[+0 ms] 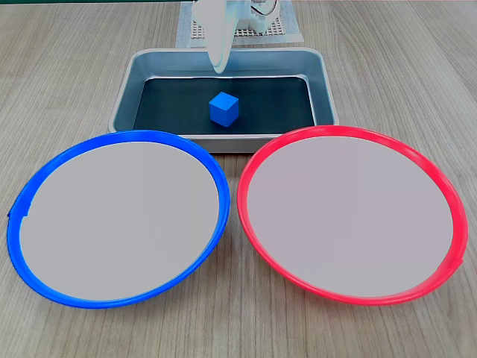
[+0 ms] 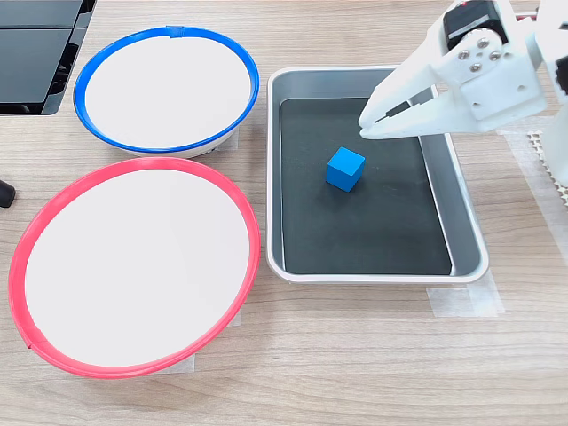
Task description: Move a blue block from tray to blue dish
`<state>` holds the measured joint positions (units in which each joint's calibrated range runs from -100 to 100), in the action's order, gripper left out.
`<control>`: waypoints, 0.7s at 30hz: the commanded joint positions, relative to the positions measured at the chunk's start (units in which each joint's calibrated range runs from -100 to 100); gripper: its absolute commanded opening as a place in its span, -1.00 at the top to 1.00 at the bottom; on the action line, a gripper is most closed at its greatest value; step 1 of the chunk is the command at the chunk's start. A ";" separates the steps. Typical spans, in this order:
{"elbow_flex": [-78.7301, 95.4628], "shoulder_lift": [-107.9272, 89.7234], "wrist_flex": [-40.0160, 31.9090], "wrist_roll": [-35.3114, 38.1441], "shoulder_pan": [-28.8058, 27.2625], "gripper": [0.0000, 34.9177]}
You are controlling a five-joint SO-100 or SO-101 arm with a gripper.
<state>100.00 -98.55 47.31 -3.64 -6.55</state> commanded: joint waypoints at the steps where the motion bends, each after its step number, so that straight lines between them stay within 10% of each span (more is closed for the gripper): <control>1: 0.00 -0.43 0.11 0.00 -0.27 0.98; 21: -20.03 25.84 3.66 -2.05 1.23 0.99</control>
<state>94.83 -89.34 48.94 -4.57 -5.13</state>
